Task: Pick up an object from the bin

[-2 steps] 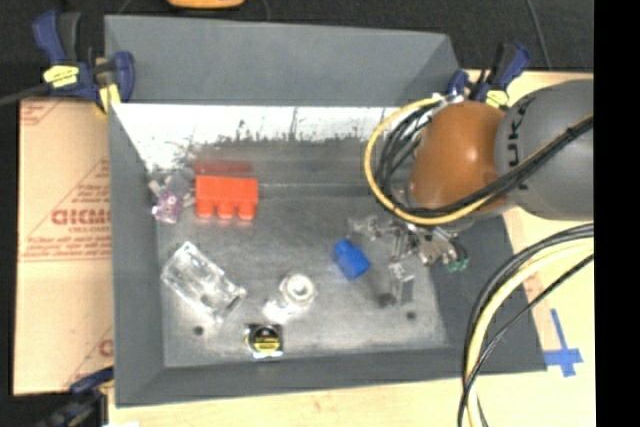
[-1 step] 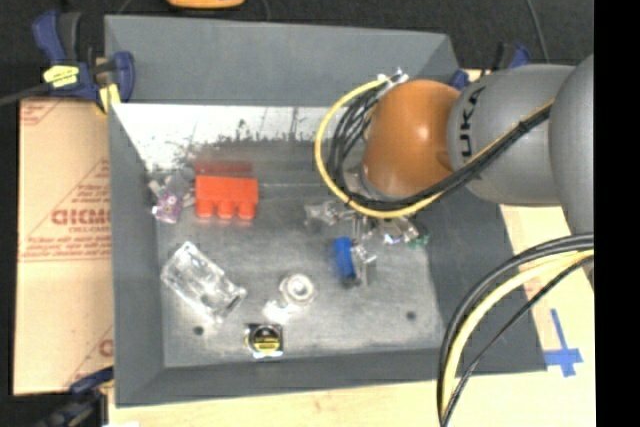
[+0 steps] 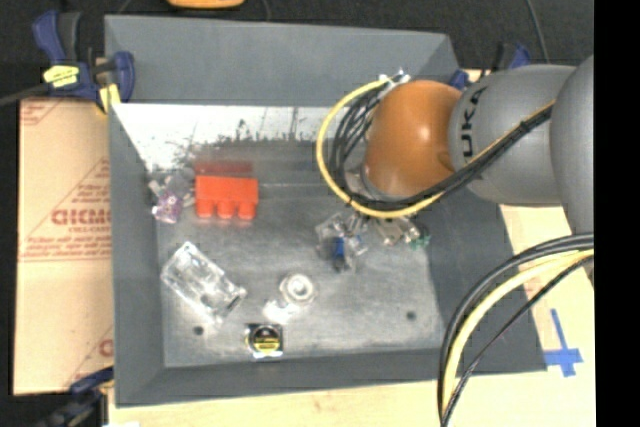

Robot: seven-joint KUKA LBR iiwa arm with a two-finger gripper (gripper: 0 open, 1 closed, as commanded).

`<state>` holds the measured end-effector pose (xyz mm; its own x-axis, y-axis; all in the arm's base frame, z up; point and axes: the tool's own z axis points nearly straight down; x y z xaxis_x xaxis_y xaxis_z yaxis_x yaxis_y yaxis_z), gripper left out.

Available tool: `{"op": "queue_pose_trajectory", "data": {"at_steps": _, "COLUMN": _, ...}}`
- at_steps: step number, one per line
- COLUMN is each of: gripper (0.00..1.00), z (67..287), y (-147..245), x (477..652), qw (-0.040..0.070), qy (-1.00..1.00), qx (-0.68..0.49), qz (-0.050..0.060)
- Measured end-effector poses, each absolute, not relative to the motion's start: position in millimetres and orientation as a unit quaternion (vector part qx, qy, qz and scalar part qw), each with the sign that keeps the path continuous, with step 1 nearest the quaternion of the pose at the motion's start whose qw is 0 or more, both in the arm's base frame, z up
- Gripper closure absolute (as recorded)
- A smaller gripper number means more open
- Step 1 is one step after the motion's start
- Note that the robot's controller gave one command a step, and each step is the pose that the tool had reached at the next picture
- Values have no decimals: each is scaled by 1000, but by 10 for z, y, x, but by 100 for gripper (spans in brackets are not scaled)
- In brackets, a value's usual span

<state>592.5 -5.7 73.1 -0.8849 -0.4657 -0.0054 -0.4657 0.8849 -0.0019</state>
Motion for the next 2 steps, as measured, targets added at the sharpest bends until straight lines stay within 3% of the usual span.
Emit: {"op": "queue_pose_trajectory", "data": {"at_steps": 2, "gripper": 100, "z": 3060, "y": -402, "x": 6216, "qw": 6, "qy": 969, "qx": -249, "qz": -3}}
